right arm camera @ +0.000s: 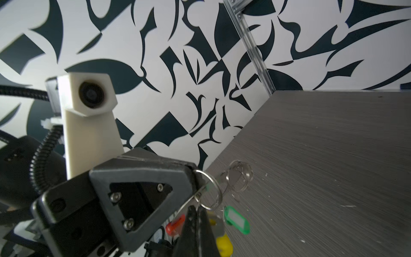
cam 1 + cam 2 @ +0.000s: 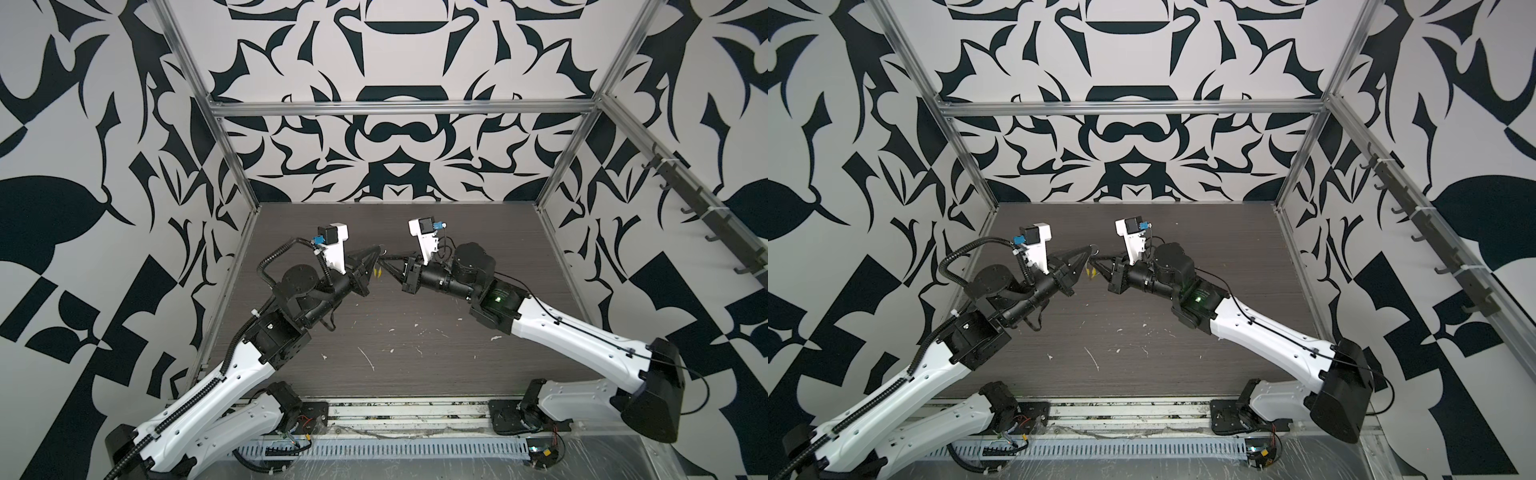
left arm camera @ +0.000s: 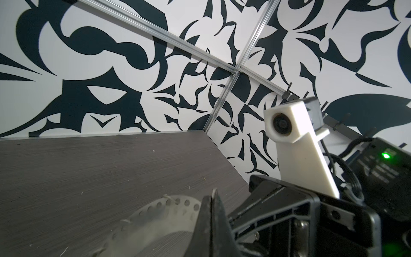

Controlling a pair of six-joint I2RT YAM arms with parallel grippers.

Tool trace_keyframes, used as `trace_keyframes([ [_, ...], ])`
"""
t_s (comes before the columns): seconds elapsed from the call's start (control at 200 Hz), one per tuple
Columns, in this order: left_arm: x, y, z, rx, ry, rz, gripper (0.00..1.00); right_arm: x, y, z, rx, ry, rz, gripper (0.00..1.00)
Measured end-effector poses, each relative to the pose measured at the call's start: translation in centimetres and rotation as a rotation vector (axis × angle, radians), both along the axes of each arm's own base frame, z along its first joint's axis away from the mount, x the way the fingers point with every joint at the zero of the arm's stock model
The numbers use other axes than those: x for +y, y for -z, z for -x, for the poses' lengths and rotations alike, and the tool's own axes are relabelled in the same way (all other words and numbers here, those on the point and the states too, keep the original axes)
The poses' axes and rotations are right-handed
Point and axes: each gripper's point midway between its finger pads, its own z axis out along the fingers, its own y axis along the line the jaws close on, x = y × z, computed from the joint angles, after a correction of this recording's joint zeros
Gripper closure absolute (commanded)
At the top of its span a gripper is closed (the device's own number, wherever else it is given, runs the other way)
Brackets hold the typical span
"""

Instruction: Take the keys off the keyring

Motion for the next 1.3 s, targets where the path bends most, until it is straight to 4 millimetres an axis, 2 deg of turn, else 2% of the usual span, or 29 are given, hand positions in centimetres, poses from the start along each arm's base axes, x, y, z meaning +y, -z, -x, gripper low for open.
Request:
trace_keyframes([
  [0.295,-0.4,1.0,1.4,0.02,0.065,-0.06,1.0,-2.0,1.1,1.5,-0.097,-0.011,0.185,1.0],
  [0.795,-1.5,1.2,3.0,0.011,0.174,-0.079,1.0,-3.2,1.5,2.9,-0.195,-0.061,0.267,1.0],
  [0.865,-1.6,1.1,3.2,0.008,0.186,-0.078,1.0,-3.3,1.4,3.2,-0.205,-0.069,0.27,0.93],
  [1.005,-1.6,0.6,3.4,-0.007,0.198,-0.066,1.0,-3.6,1.5,3.7,-0.218,-0.09,0.283,0.73],
  [1.14,-1.5,0.2,3.5,-0.023,0.201,-0.055,1.0,-4.1,1.5,4.2,-0.234,-0.096,0.3,0.63],
  [1.3,-1.6,0.0,3.7,-0.033,0.214,-0.057,1.0,-5.4,0.7,4.8,-0.266,-0.079,0.285,0.57],
])
